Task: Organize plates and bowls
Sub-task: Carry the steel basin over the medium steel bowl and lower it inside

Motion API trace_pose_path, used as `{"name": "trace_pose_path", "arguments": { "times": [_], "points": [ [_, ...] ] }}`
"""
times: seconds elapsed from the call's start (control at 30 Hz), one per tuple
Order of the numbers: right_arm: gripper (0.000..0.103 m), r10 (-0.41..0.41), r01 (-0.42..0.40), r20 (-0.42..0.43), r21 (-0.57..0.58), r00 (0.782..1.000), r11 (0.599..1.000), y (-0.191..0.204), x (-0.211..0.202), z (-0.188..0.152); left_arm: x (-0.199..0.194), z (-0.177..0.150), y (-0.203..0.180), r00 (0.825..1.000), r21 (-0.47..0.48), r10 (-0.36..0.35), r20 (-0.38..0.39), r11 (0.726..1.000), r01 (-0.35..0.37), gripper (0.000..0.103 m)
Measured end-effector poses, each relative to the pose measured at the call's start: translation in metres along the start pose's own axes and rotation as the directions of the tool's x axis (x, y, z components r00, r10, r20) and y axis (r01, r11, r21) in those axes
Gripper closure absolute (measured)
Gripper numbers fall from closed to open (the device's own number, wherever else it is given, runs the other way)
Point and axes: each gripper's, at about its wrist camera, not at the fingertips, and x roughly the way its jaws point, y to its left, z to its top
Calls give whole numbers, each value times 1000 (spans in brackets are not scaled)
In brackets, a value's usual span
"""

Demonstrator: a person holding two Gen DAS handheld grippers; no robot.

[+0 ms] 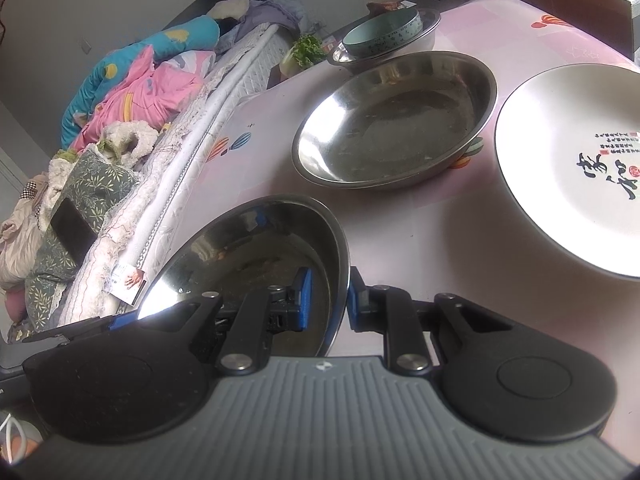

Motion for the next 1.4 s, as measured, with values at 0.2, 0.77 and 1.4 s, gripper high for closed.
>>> {"name": "trace_pose_path", "arguments": {
  "times": [0.2,0.77,1.4],
  "points": [
    [85,-10,10,50,-1,999,1000,2,-19,14,-10,19,-11,998,12,-28,50,1000,27,61],
    [85,-103,91,131,100,986,991,-56,-34,72,37,80,-75,993,97,-119,25,989,116,61],
    [80,-147,142,54,101,988,985,-81,9,109,86,112,-100,995,123,-92,-41,988,97,61]
  ]
}}
